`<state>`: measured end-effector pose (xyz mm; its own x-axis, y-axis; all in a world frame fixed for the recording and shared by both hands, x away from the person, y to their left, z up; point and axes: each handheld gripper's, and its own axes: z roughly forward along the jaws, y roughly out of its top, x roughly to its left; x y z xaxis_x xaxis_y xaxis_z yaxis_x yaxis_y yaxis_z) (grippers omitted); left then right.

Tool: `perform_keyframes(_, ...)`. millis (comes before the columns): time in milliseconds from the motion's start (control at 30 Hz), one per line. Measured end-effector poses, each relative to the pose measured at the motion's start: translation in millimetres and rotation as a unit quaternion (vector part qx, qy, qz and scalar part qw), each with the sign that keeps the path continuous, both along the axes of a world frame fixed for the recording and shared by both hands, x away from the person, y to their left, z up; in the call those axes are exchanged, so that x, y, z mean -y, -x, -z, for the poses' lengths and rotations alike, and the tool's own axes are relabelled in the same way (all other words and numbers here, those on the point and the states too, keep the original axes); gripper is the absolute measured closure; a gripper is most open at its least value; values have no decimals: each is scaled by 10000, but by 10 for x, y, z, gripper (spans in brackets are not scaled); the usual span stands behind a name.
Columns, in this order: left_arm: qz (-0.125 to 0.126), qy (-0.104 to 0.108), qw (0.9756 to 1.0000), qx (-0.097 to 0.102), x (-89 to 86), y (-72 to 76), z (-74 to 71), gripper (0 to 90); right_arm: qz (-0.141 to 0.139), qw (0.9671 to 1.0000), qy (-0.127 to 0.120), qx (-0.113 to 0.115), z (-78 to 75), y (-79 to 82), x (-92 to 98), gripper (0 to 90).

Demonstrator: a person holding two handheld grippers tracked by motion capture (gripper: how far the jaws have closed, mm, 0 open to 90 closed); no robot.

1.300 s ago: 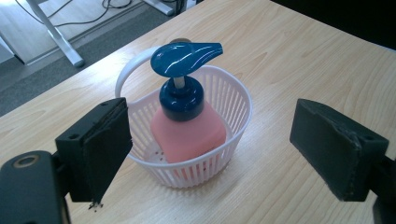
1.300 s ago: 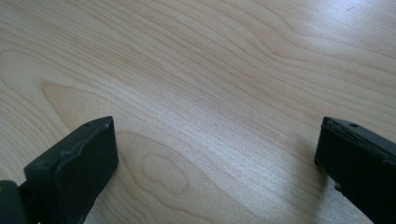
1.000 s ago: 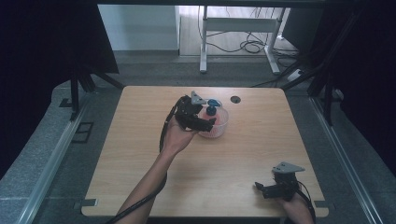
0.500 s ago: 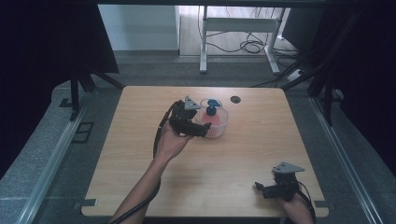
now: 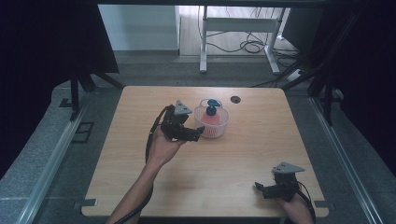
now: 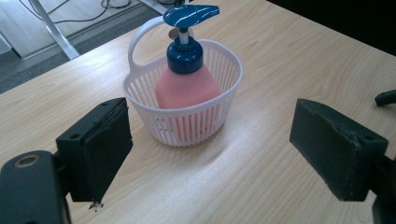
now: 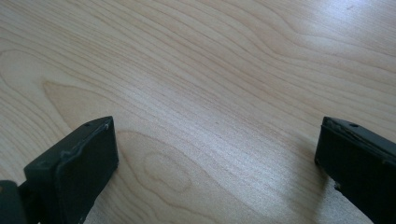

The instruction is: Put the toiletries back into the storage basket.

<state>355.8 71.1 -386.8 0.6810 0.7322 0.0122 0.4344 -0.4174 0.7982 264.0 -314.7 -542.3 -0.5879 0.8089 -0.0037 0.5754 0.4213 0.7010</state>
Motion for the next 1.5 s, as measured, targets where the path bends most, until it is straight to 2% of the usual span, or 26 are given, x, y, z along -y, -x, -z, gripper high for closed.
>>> perform_keyframes(533, -17, 82, 10000, -28, -179, 193, 51, 127, 15, 10000, -2, -5, 0, 3, -2, 0)
perform_keyframes(833, -29, 228, 9997, -69, -268, 311, 73, 129, 14, 10000, -2, -6, 0, 4, -2, 0)
perform_keyframes(1067, -42, 234, 9997, -86, -350, 398, 91, 130, 15, 10000, 0, -4, 0, 4, -3, 0)
perform_keyframes(1500, -115, 437, 9988, -203, -524, 536, 206, 130, 25, 10000, -3, -9, 0, 5, -4, 0)
